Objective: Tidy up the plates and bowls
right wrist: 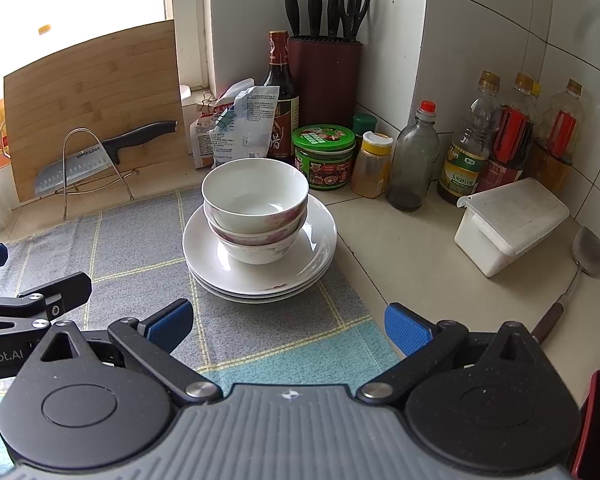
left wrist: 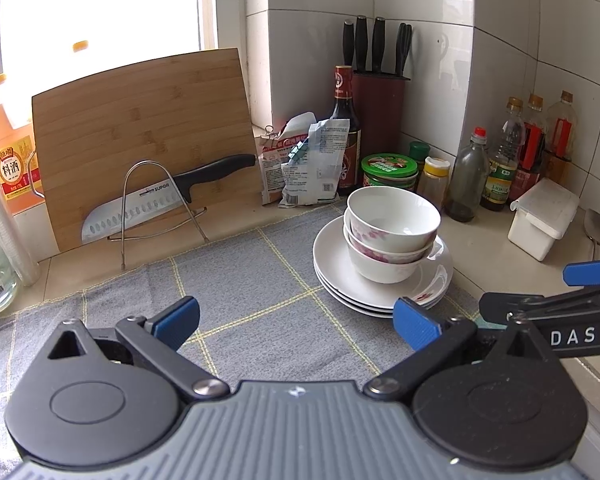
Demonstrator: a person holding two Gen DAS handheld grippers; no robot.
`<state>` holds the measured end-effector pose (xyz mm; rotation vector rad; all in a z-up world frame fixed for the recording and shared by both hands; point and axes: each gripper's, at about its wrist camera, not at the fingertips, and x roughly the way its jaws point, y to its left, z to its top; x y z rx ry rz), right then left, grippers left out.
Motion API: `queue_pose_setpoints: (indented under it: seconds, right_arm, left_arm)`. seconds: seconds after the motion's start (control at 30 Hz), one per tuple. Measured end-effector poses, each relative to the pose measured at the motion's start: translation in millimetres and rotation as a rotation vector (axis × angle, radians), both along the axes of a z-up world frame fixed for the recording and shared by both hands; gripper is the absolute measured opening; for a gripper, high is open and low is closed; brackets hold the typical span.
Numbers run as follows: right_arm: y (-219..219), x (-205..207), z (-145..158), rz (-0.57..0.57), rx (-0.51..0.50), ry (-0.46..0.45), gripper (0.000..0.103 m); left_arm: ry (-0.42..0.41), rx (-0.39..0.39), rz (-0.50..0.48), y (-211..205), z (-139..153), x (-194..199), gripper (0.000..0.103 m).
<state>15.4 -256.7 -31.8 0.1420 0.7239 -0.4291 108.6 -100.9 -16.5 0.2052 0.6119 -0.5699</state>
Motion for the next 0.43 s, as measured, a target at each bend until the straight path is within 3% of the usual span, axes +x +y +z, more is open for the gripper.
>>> queue_pose_setpoints:
  seconds: [0.43]
  right_arm:
    - [2.7,2.0,1.6,-0.001,-0.008,0.003,0.103]
  left_arm:
    - [0.005,-0.003,0.002,2.7,1.3,1.9,0.102]
